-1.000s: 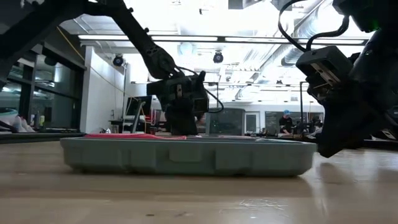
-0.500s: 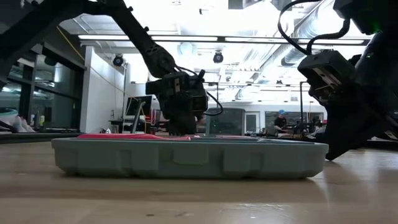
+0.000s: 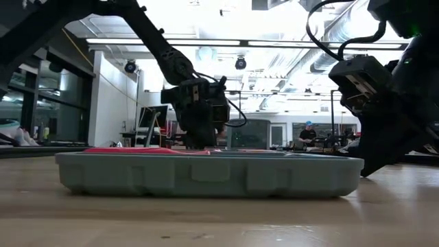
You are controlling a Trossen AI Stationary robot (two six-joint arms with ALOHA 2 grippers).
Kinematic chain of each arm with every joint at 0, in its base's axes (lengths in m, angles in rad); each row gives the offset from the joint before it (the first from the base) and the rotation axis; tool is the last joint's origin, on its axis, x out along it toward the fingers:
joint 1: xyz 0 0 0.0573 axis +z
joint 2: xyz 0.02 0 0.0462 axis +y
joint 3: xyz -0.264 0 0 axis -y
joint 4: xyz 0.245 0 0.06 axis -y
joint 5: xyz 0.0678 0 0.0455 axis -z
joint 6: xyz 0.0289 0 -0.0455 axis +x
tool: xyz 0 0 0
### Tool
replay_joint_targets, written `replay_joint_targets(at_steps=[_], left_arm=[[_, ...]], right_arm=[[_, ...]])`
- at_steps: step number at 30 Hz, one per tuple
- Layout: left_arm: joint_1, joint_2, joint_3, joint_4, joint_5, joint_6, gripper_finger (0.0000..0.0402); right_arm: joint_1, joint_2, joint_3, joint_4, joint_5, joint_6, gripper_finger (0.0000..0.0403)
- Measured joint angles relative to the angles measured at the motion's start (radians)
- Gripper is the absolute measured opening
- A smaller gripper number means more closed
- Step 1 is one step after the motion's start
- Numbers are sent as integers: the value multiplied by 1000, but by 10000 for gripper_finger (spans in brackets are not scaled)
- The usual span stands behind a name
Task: Prefit tool cases
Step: Close the gray tool case
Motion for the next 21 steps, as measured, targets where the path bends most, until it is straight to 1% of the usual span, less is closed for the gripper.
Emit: replay_joint_targets(at_steps=[11, 12, 15, 17, 19, 21], left_arm=[[-40, 0, 0, -7, -10, -8, 87], [-44, 0, 0, -7, -17, -5, 87], [-51, 0, 0, -7, -94, -3, 87], [-49, 0, 0, -8, -121, -3, 87], [-44, 0, 0, -9, -110, -6, 87], [-39, 0, 0, -13, -62, -10, 87]], right_arm=[[0, 0, 1, -18, 1, -3, 0], [0, 0, 1, -18, 1, -3, 0], [0, 0, 1, -18, 1, -3, 0], [0, 0, 1, -18, 1, -3, 0], [0, 0, 1, -18, 1, -3, 0], [0, 0, 1, -18, 1, -3, 0]])
